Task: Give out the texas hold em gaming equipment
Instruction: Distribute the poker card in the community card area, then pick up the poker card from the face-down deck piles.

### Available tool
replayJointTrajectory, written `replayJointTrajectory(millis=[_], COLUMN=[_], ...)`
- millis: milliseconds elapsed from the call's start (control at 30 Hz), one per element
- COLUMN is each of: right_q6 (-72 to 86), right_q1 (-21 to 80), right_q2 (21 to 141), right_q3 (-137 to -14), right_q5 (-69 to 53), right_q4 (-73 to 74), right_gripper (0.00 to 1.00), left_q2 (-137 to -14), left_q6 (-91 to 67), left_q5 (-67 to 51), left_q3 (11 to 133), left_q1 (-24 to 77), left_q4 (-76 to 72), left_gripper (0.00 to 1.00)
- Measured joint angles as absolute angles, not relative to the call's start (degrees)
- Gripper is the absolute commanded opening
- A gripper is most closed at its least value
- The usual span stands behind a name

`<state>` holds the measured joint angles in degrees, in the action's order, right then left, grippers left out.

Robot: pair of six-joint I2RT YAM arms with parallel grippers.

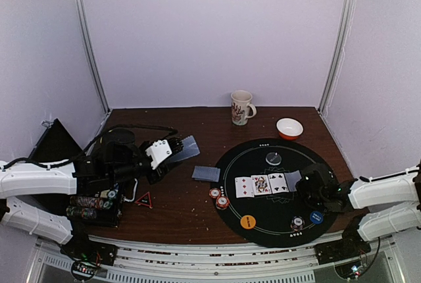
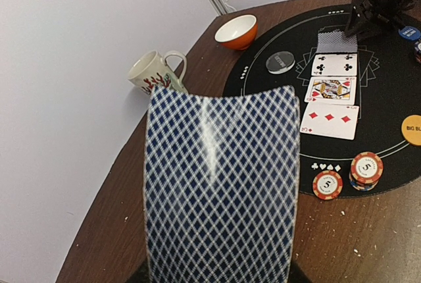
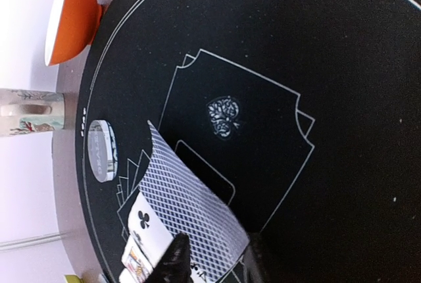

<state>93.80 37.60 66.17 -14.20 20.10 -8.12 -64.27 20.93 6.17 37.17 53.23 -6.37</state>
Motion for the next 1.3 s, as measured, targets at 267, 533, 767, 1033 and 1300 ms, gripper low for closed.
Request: replayJointTrajectory(millis=[267,533,767,1033,1300], right_q6=[94.6,76.0,38.3,18.3,14.4], right_q1=[38.2,39.0,41.5,50.7,52.0], right_q2=[59.9,57.3,71.5,89.7,99.2], right_q3=[-17.8,-35.0,-53.8,-79.0,-89.6], right_q5=[19.9,26.2,1.9,-20.9,-25.8], right_q4=[1.3,10.6,0.9,9.8,18.0], right_gripper=[0.75,1.00,0.99,0.91,0.85], left_q2=[-64.3,-64.3,-64.3,-64.3,-64.3], left_q6=[20.9,20.9,20.9,21.0,21.1], left_q5=[6.2,6.2,6.2,6.2,6.2], left_q3=[37.2,37.2,37.2,37.2,37.2], left_q1=[53.2,53.2,53.2,53.2,53.2], left_q4=[-6.4,-6.4,-6.4,-6.4,-6.4], left_gripper=[0.41,0.41,0.40,0.41,0.40])
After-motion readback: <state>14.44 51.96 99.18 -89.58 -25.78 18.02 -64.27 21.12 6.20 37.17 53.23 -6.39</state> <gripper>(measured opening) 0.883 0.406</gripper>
